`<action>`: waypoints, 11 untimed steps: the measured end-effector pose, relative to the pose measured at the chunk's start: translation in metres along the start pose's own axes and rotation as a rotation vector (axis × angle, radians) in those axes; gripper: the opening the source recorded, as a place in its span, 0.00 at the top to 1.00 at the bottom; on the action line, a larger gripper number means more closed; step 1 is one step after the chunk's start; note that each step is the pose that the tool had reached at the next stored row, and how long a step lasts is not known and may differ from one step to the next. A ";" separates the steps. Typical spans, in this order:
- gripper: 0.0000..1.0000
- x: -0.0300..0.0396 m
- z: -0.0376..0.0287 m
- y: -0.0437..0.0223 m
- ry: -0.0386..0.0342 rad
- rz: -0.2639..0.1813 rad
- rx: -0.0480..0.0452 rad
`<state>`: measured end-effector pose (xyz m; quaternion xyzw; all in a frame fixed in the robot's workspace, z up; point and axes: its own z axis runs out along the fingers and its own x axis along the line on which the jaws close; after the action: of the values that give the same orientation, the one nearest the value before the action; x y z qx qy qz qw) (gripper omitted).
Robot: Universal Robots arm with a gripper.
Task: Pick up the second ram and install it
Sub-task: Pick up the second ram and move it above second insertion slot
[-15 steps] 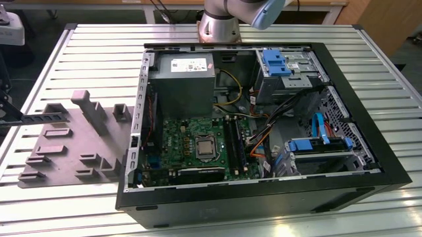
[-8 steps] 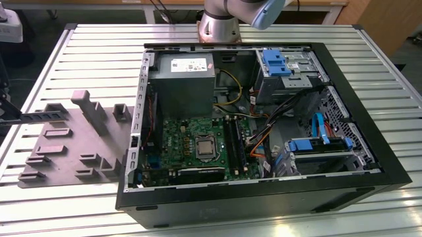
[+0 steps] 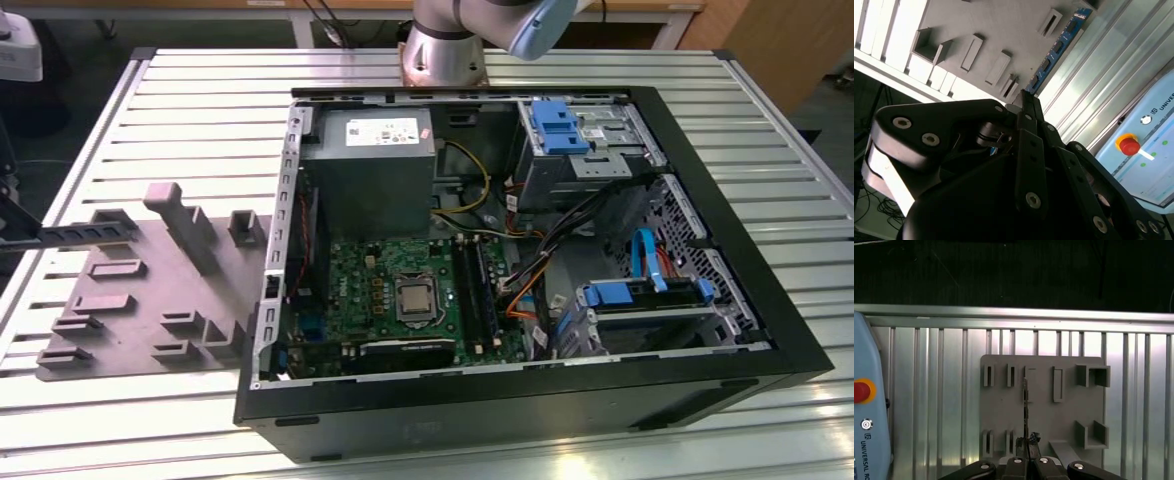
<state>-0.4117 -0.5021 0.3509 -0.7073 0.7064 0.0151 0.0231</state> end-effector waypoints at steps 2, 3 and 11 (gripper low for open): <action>0.89 0.0000 -0.0010 0.0000 -0.0001 0.000 0.0003; 0.89 -0.0001 -0.0014 0.0000 -0.0003 0.000 0.0006; 0.89 -0.0003 -0.0061 -0.0001 -0.0022 0.000 0.0016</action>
<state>-0.4117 -0.5022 0.3569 -0.7073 0.7064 0.0154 0.0244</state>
